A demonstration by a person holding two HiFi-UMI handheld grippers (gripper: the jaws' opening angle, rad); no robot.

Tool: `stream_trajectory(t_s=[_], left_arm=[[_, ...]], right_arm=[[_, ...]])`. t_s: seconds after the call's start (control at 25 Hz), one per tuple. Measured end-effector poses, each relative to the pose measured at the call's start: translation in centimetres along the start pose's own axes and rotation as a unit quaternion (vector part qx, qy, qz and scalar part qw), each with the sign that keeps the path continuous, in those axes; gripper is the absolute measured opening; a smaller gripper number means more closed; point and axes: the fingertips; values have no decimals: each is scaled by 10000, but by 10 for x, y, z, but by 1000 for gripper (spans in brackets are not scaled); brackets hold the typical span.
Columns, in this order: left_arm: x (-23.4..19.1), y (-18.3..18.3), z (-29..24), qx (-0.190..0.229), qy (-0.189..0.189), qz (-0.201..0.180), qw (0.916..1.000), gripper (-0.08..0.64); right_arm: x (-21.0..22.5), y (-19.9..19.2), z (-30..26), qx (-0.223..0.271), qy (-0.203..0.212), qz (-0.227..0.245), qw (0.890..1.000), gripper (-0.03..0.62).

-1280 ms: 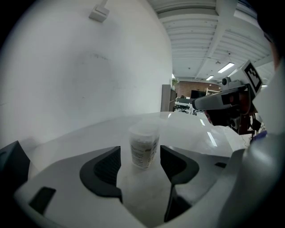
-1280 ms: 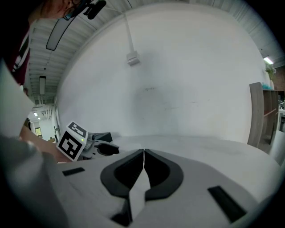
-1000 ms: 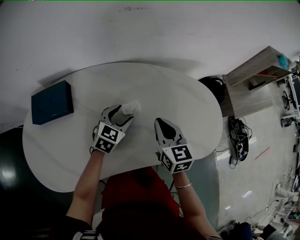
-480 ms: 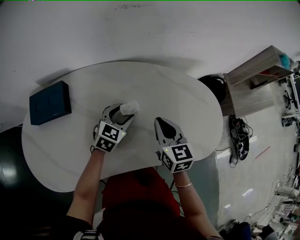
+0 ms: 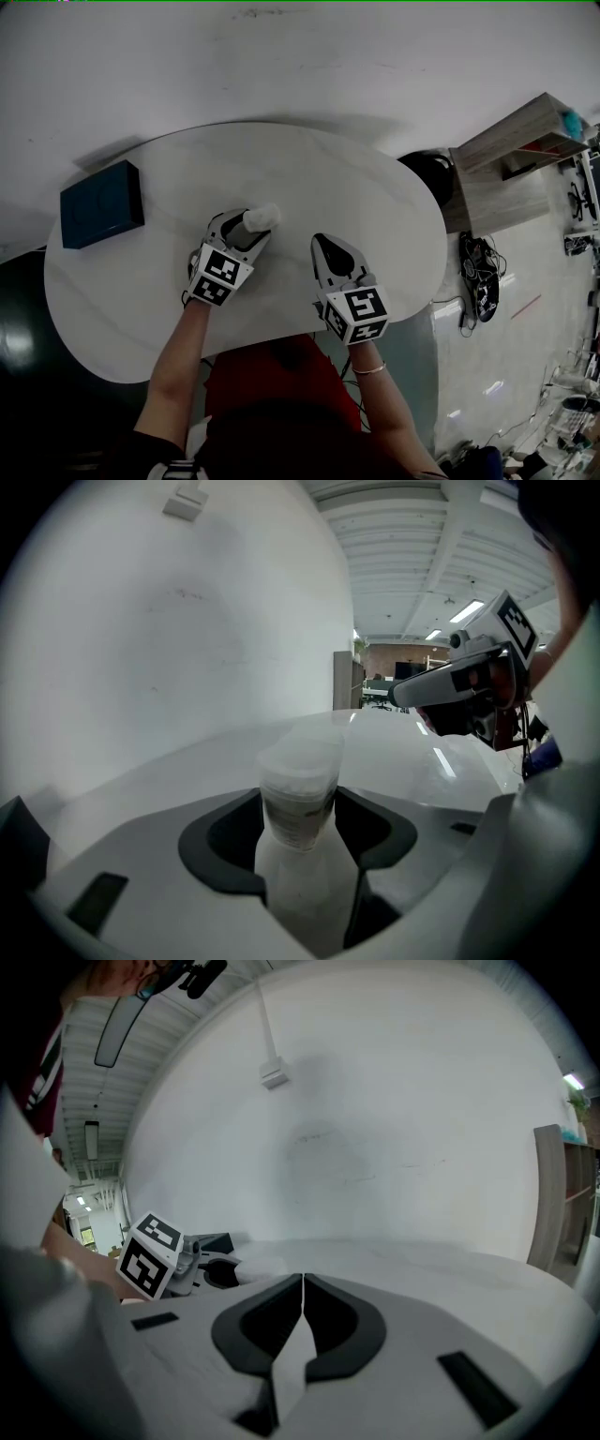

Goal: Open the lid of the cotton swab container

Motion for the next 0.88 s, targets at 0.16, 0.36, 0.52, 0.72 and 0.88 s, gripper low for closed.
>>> stream_trajectory(t_s=[0.16, 0.36, 0.52, 0.72, 0.88], left_arm=[[5, 0, 3, 4, -93, 80, 9999, 253], [11, 5, 10, 66, -200, 185, 9996, 252], [14, 15, 18, 202, -289, 292, 9990, 250], [18, 31, 33, 407, -381, 365, 9978, 249], [20, 43, 45, 545, -394, 360, 9971, 249]], right_arm=[[-2, 2, 1, 28, -2, 34, 10000, 17], [-4, 8, 5, 97, 0, 98, 9999, 17], [-7, 14, 11, 176, 34, 156, 9997, 17], [-13, 26, 20, 333, 122, 226, 9991, 17], [-22, 43, 26, 590, 365, 275, 9972, 17]])
Point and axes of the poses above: the fingertips, and each gripper's own axes: z backward along the fingers, x to its right, y out of its top, and after that the axes turned 6 degrees about x, right-handed
